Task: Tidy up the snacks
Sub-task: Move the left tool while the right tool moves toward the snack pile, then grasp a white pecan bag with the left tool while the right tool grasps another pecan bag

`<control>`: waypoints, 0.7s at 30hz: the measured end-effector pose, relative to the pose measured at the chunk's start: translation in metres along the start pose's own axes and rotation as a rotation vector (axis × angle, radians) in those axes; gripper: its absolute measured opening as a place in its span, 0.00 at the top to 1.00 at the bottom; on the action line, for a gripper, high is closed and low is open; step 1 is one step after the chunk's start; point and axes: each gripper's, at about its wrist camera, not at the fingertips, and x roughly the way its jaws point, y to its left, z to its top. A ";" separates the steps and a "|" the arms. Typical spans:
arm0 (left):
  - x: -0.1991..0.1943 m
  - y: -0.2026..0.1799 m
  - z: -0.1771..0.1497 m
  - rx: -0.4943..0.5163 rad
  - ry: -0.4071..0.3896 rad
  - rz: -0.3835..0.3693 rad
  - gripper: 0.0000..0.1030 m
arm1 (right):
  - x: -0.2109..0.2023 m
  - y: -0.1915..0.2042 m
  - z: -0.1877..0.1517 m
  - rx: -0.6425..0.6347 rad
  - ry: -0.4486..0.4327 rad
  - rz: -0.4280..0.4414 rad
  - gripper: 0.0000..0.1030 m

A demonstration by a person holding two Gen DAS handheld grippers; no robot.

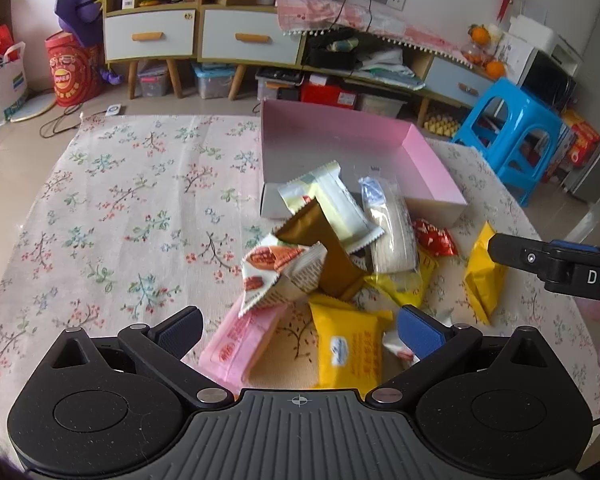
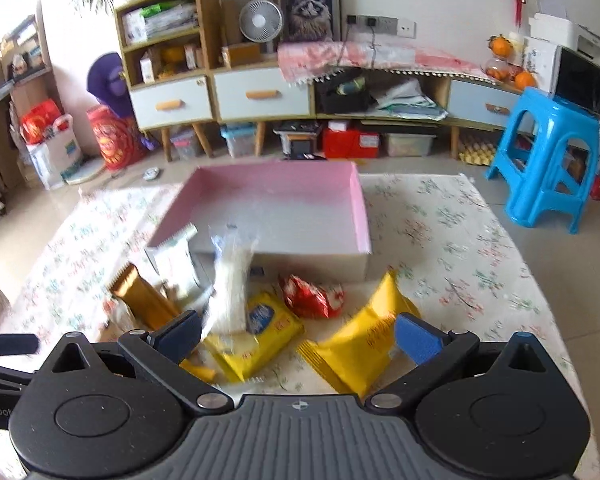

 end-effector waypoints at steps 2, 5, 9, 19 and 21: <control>0.005 0.004 0.000 0.030 -0.030 0.001 0.00 | 0.004 -0.005 0.001 0.039 -0.009 0.067 0.08; 0.015 0.014 -0.001 0.061 -0.041 -0.014 0.00 | 0.013 -0.009 0.001 0.073 0.027 0.181 0.08; 0.026 0.033 -0.004 0.075 -0.063 -0.089 0.00 | 0.018 -0.008 -0.009 0.074 0.052 0.273 0.10; 0.051 0.041 -0.005 0.112 -0.142 -0.209 0.01 | 0.025 -0.003 -0.042 -0.052 0.137 0.330 0.12; 0.057 0.038 -0.006 0.124 -0.145 -0.198 0.02 | 0.025 -0.002 -0.045 -0.067 0.143 0.333 0.12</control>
